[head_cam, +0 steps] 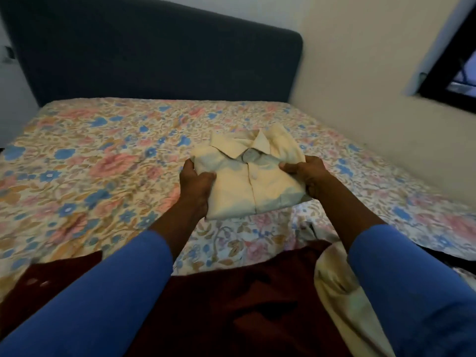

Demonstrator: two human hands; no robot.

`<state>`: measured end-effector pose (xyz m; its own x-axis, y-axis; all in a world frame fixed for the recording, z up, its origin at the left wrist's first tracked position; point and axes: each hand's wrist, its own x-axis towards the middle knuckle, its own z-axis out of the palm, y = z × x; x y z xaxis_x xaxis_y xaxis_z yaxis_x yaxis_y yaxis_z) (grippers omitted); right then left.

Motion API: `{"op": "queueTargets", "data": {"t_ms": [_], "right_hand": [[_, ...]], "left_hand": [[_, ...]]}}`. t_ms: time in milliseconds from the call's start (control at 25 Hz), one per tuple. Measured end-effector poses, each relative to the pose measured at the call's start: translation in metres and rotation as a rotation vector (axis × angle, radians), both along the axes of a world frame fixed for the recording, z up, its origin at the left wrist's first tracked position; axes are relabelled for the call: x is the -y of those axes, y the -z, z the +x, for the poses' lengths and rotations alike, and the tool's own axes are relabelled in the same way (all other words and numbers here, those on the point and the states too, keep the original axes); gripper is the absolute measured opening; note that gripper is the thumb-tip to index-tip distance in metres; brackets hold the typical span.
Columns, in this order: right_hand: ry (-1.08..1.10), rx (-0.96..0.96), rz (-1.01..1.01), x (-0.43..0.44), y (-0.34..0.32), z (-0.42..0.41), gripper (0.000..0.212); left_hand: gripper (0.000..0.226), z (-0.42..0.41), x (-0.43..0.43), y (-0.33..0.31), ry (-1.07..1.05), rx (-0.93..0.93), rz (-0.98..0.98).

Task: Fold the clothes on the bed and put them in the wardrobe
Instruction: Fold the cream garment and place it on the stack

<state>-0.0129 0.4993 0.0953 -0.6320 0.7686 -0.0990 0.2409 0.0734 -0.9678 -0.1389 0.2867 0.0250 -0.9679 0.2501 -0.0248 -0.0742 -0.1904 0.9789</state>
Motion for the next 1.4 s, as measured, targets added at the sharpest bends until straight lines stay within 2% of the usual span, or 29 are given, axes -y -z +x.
{"op": "queueTargets", "data": {"t_ms": [80,120,200,240,320,400,480,560,600,680,720,760,800,880,960,1000,1080,1160,1240,1320,1400], "right_hand": [[0.054,-0.005,-0.029,-0.056,0.018,-0.006,0.048],[0.052,0.051,-0.041,-0.077,0.033,-0.005,0.053],[0.054,0.266,-0.072,-0.113,0.084,0.004,0.081],[0.042,0.322,-0.095,-0.128,0.110,0.010,0.090],[0.098,0.251,-0.217,-0.136,0.133,0.020,0.071],[0.112,0.213,-0.183,-0.121,0.115,0.032,0.060],[0.034,0.356,0.123,-0.098,0.084,0.055,0.056],[-0.129,0.521,0.439,-0.059,0.040,0.098,0.042],[-0.246,0.623,0.507,-0.040,0.023,0.123,0.038],[-0.497,0.923,0.623,-0.004,0.010,0.171,0.048],[-0.561,1.049,0.757,0.007,0.013,0.190,0.048],[-0.572,1.111,0.904,0.016,0.019,0.203,0.041],[-0.544,1.091,0.995,0.022,0.024,0.210,0.031],[-0.431,0.936,1.028,0.026,0.021,0.212,0.023],[-0.281,0.627,1.027,0.031,-0.004,0.211,0.019],[-0.205,0.428,1.021,0.040,-0.028,0.210,0.019],[-0.135,0.068,0.923,0.072,-0.077,0.199,0.019],[-0.212,-0.249,0.852,0.124,-0.131,0.175,0.015],[-0.355,-0.518,0.719,0.181,-0.187,0.141,0.014],[-0.500,-0.734,0.491,0.233,-0.236,0.108,0.013],[-0.665,-0.836,0.101,0.272,-0.270,0.081,0.019]], "left_hand": [[0.052,-0.018,-0.055,0.024,0.045,0.070,-0.024],[0.056,-0.023,-0.073,0.042,0.075,0.109,-0.059],[0.071,-0.024,-0.092,0.084,0.151,0.145,-0.184],[0.071,-0.019,-0.092,0.096,0.178,0.125,-0.242],[0.062,-0.017,-0.091,0.105,0.200,0.118,-0.282],[0.058,-0.013,-0.087,0.090,0.233,0.147,-0.271],[0.058,0.003,-0.069,0.080,0.286,0.106,-0.304],[0.058,0.034,-0.033,0.073,0.370,0.034,-0.414],[0.057,0.049,-0.011,0.072,0.410,0.005,-0.456],[0.054,0.074,0.030,0.069,0.474,-0.068,-0.575],[0.052,0.082,0.045,0.068,0.496,-0.105,-0.649],[0.050,0.090,0.059,0.066,0.510,-0.122,-0.697],[0.048,0.099,0.073,0.061,0.526,-0.129,-0.737],[0.049,0.115,0.088,0.042,0.581,-0.195,-0.844],[0.055,0.132,0.096,0.013,0.596,-0.303,-0.860],[0.057,0.143,0.102,-0.013,0.587,-0.308,-0.790],[0.061,0.163,0.106,-0.068,0.604,-0.133,-0.508],[0.074,0.181,0.114,-0.131,0.677,0.080,-0.155],[0.080,0.188,0.130,-0.189,0.679,0.090,0.080],[0.057,0.182,0.158,-0.241,0.516,-0.036,0.207],[0.031,0.169,0.199,-0.280,0.327,-0.116,0.317]]}}
